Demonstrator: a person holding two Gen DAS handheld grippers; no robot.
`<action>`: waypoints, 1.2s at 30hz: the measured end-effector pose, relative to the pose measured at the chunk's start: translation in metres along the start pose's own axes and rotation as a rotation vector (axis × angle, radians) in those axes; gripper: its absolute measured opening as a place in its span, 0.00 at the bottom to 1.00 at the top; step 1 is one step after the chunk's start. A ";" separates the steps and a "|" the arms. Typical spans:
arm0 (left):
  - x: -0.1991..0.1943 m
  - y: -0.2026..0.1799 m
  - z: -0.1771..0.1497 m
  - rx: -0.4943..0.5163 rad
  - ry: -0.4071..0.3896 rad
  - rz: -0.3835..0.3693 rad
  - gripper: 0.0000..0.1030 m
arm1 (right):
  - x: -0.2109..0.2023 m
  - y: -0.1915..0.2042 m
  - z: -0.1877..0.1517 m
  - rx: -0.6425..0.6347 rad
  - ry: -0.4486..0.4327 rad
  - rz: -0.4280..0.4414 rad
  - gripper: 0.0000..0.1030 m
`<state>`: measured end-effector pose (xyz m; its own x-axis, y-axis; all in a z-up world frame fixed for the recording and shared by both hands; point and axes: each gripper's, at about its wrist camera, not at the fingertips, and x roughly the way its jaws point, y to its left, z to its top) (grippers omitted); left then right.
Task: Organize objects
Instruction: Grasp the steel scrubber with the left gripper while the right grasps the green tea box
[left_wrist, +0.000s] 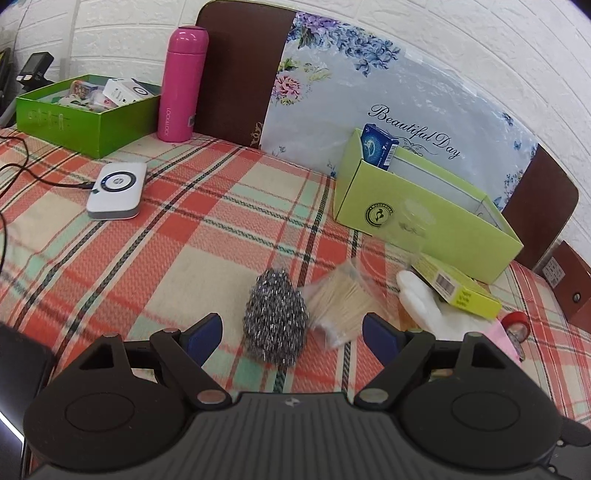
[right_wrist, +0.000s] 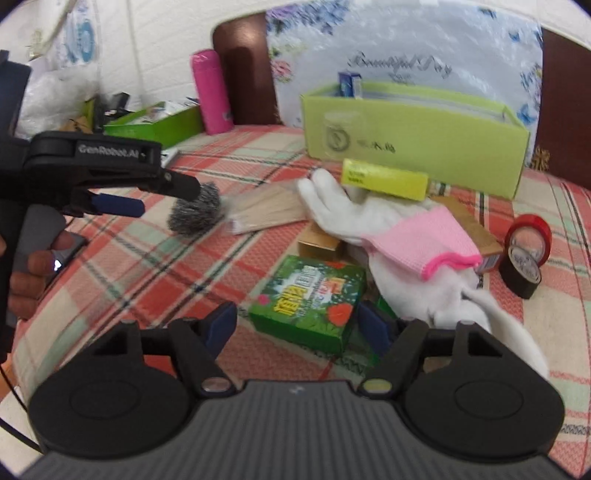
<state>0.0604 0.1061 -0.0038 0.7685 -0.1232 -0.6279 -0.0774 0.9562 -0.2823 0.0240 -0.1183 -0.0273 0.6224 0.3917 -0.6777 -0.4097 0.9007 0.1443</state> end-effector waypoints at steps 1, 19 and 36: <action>0.005 0.001 0.003 -0.001 0.004 -0.003 0.84 | 0.004 0.000 0.002 0.019 -0.006 -0.003 0.71; -0.030 0.004 -0.029 0.141 0.123 -0.101 0.33 | -0.027 0.002 -0.025 -0.204 0.012 0.067 0.61; -0.015 0.023 -0.027 -0.018 0.107 -0.009 0.57 | -0.026 -0.002 -0.025 -0.197 0.011 0.077 0.62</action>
<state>0.0302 0.1227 -0.0204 0.6972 -0.1601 -0.6988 -0.0833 0.9501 -0.3008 -0.0081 -0.1346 -0.0274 0.5776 0.4545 -0.6781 -0.5786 0.8139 0.0528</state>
